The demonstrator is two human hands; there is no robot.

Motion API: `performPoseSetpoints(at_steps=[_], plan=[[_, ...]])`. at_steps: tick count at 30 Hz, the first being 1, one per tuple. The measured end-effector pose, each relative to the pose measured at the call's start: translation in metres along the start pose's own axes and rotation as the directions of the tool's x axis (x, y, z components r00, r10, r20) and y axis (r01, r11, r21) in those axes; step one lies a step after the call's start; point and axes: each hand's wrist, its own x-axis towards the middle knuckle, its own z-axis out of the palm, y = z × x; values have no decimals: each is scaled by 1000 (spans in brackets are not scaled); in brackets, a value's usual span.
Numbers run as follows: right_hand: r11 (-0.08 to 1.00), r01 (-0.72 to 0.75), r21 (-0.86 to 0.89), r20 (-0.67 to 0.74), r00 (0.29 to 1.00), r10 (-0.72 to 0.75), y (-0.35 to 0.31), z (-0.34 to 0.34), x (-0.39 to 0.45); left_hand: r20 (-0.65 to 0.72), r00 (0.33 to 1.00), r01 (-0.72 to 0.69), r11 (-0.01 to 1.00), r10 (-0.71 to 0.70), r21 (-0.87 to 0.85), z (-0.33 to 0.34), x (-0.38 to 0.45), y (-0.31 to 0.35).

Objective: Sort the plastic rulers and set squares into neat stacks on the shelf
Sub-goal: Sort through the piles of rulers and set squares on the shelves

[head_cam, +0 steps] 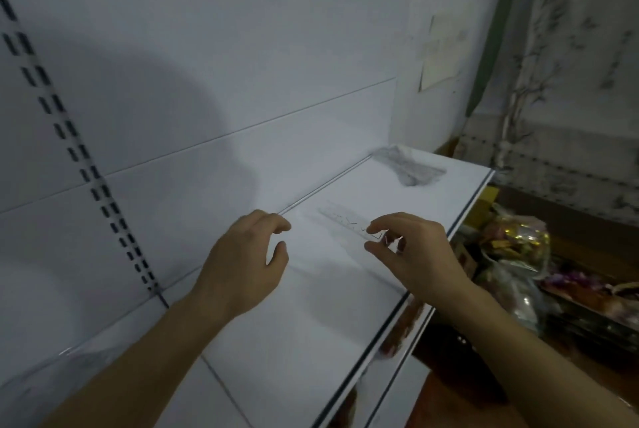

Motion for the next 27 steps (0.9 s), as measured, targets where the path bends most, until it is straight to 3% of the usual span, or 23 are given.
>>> performPoseSetpoints(at_steps=[7,13,21,27], plan=[[991,-123,-54,70,989,127,130,-56,73,140,985,100,995,-102,20,101,102,49],[977,-168,-130,58,983,177,208,-48,162,151,958,228,966,-245,122,166,165,63],[953,-53,-298,165,981,106,228,-9,235,171,907,356,918,-385,176,203,172,61],[965,21,-260,228,973,41,236,-9,235,149,909,365,916,-390,167,203,172,57]])
